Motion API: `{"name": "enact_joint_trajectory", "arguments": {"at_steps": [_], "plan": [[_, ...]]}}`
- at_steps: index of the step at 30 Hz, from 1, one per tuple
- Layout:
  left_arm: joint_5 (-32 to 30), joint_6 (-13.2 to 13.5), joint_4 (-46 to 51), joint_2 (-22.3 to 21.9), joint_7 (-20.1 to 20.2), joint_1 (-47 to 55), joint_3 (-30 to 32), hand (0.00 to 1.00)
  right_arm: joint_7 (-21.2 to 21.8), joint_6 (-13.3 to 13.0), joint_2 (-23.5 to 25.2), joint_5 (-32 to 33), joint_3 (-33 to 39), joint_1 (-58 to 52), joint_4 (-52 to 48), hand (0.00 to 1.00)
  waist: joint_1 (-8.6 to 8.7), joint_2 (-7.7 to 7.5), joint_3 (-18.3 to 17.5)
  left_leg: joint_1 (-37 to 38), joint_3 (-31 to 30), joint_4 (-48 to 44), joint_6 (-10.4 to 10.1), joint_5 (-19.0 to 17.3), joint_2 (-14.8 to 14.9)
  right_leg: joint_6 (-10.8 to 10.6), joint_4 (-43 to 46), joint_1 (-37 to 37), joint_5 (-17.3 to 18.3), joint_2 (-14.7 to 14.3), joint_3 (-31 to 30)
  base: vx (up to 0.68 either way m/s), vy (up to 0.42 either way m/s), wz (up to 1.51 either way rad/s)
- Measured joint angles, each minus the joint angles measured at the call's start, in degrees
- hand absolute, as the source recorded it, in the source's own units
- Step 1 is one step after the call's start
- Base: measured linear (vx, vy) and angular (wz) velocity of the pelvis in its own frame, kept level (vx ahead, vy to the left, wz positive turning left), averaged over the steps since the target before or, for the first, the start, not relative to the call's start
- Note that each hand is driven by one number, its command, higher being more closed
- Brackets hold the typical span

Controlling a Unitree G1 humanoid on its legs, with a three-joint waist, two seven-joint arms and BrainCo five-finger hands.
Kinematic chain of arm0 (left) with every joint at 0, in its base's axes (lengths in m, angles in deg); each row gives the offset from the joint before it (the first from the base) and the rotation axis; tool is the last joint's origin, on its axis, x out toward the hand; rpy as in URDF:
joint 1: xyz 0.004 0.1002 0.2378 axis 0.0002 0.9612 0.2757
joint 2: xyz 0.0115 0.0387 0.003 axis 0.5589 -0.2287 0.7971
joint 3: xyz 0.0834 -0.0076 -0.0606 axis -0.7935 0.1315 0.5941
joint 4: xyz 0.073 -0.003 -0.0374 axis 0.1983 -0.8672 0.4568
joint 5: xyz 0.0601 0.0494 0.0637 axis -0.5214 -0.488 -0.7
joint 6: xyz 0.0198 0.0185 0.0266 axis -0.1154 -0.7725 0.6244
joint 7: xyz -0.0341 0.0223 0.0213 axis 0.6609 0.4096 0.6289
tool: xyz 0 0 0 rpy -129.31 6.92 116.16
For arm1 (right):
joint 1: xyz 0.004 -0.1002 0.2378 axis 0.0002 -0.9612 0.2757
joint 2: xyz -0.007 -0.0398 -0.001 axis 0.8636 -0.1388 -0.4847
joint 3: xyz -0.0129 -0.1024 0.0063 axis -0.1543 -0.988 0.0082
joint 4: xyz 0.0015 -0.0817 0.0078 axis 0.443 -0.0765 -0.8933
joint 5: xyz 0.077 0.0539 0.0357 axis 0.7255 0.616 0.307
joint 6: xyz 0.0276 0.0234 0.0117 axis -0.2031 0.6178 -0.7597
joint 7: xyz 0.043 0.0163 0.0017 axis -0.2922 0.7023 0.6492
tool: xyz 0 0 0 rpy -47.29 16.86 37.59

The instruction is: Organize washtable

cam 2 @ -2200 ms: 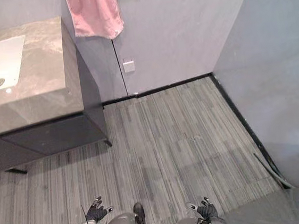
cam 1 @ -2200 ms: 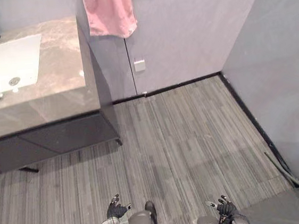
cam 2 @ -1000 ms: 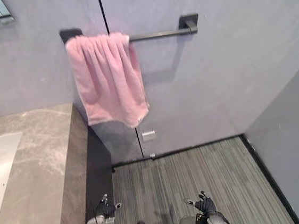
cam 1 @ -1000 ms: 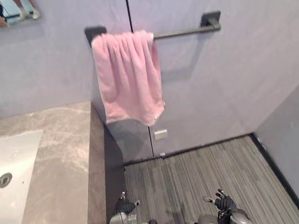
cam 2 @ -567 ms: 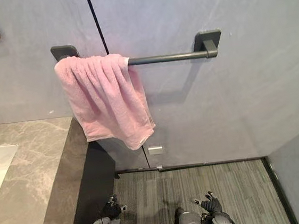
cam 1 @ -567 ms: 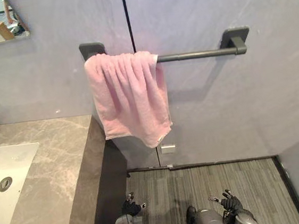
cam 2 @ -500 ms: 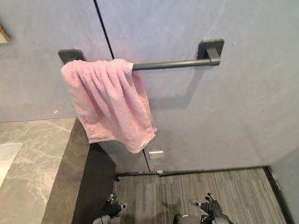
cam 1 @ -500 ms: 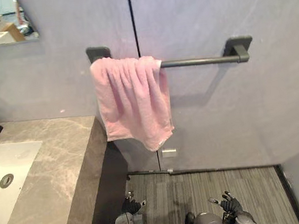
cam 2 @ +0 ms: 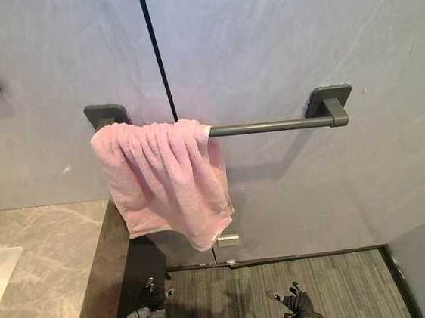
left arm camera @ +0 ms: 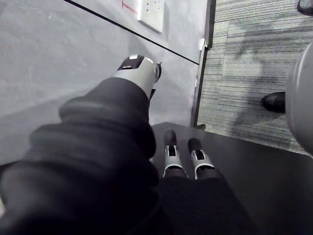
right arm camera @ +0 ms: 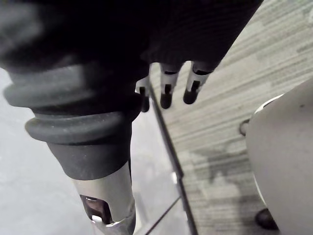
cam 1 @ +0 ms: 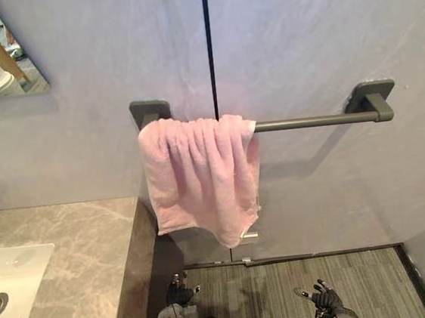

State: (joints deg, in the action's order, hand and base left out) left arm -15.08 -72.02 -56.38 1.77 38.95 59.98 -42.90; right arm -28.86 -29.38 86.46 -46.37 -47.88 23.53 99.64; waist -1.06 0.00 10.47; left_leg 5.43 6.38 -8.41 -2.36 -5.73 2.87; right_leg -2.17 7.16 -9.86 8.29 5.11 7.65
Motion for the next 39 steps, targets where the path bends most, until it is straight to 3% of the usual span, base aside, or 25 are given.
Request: {"name": "enact_joint_trajectory", "arguments": {"at_steps": [5, 9, 14, 20, 24, 33, 39], "plan": [[1.1, 0.1, 2.4, 0.5, -1.4, 0.9, -1.9, 0.00, -0.2, -0.3, -0.1, 0.0, -1.1, 0.1, 0.6, 0.00, -0.02, -0.07, -0.3, 0.6, -1.7, 2.2, -0.4, 2.1, -0.4, 0.0, -0.9, -0.7, 0.0, -0.3, 0.5, 0.00, -0.040, 0.09], [2.3, 0.3, 13.3, 0.2, -2.4, 5.2, -3.9, 0.00, -0.8, -0.7, -0.4, 0.0, -1.3, 0.0, 0.6, 0.00, 0.00, 0.12, -0.4, 1.3, -3.7, 5.8, -0.8, 4.3, 0.0, 0.2, -0.8, -0.2, -0.1, -1.0, 1.9, -0.07, -0.066, 0.20], [4.3, 0.4, 29.5, -0.2, -2.9, 11.8, -3.6, 0.00, -1.5, -1.3, -1.1, 0.0, -3.4, -2.2, -3.4, 0.00, -1.56, 0.84, -0.8, 1.3, -4.8, 8.0, -0.9, 5.7, 0.5, 0.5, 0.4, 1.3, -0.3, -1.2, 2.2, -0.12, -0.025, 0.05], [6.8, 1.6, 44.7, -0.3, -3.6, 15.6, -2.0, 0.00, -1.6, -1.5, -0.9, -0.2, -5.5, -5.2, -8.6, 0.00, -1.81, 0.25, -1.4, 0.4, -5.7, 7.2, -0.9, 5.6, 0.4, -0.1, 0.9, 1.4, 0.1, -0.8, 3.3, -0.07, -0.004, 0.09], [6.6, 2.8, 53.1, -2.1, -5.1, 15.9, -1.2, 0.00, -1.5, -1.5, -0.7, -0.2, -5.9, -6.7, -10.1, 0.00, -2.93, -0.30, -2.1, -0.9, -5.9, 6.1, -1.0, 5.3, 0.3, -0.3, 2.2, 2.2, 0.8, -0.5, 3.7, -0.02, -0.015, 0.07], [2.8, 4.3, 65.0, -4.2, -8.6, 17.4, -1.2, 0.00, -1.5, -1.6, 0.5, -0.2, -6.0, -5.9, -10.4, 0.00, -3.02, -0.99, -3.4, -1.9, -6.1, 3.3, -0.4, 4.5, 0.2, -0.1, 2.9, 2.2, 1.2, -0.1, 4.6, 0.01, -0.006, 0.05], [2.7, 5.3, 65.3, -1.5, -8.3, 12.6, -4.7, 0.00, -1.3, -1.6, 0.0, -0.8, -8.3, -5.6, -10.2, 0.00, -2.89, -0.25, -5.0, -1.6, -6.0, 4.6, -0.5, 4.6, 0.3, -0.1, 2.5, 2.2, 1.1, -0.3, 4.0, -0.03, -0.006, -0.04]]}}
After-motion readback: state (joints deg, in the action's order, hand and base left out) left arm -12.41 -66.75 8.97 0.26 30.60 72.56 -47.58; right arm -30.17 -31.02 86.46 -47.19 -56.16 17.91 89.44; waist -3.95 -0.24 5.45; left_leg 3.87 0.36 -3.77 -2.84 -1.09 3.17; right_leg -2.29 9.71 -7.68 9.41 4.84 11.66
